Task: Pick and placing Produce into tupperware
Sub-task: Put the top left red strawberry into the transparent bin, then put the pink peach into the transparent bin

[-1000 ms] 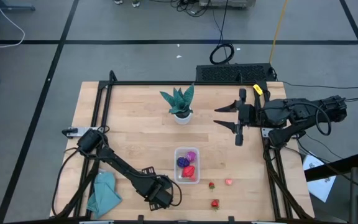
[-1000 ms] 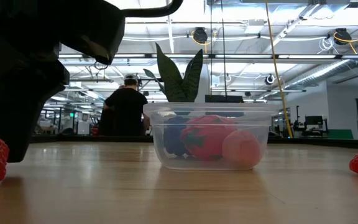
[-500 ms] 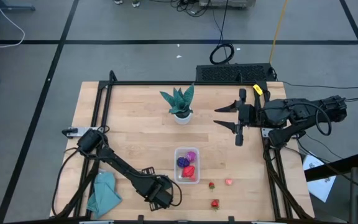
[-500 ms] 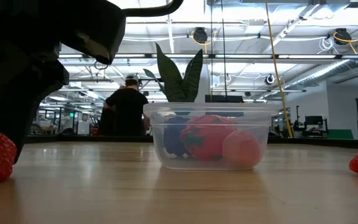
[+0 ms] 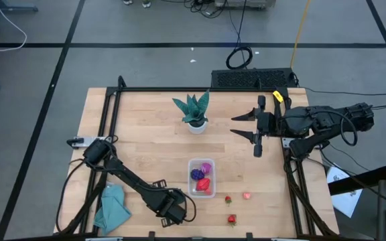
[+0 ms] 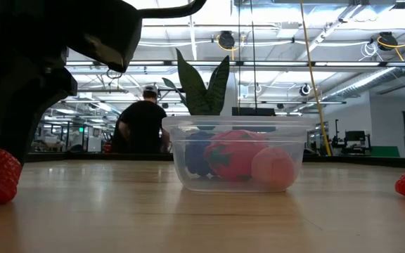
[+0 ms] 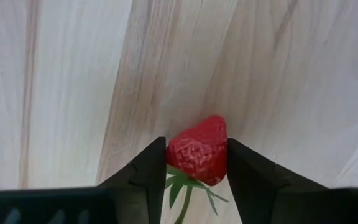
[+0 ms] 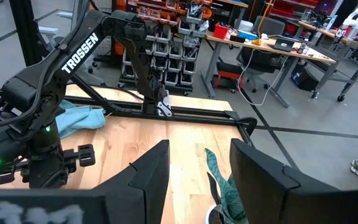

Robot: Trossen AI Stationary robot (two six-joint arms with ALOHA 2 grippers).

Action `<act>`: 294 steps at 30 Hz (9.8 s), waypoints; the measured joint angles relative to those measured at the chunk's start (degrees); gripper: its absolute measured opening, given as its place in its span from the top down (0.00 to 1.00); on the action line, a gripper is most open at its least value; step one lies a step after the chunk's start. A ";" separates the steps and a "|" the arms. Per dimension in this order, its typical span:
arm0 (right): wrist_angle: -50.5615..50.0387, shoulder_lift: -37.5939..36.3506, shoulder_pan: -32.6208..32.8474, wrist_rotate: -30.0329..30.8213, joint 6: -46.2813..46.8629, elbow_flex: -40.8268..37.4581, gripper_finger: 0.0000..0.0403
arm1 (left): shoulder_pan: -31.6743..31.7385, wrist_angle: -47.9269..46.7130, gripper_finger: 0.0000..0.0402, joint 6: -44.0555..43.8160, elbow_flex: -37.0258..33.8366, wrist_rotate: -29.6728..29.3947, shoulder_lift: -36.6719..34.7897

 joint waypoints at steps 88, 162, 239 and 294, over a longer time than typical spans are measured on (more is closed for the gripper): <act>6.96 -0.02 -0.04 7.83 -10.70 0.00 0.60 | 22.21 7.68 0.63 36.67 8.83 -8.85 -0.35; 5.10 -0.02 -0.04 7.75 -10.03 0.00 0.60 | 22.99 8.46 0.63 33.68 8.85 -5.99 0.39; -14.09 0.00 10.71 -16.58 26.89 -20.29 0.60 | 9.58 -34.71 0.44 17.37 20.19 -19.56 -0.40; -3.82 18.14 20.59 -27.03 48.19 -31.78 0.60 | 11.37 -34.51 0.44 -2.19 -0.33 -22.56 -20.35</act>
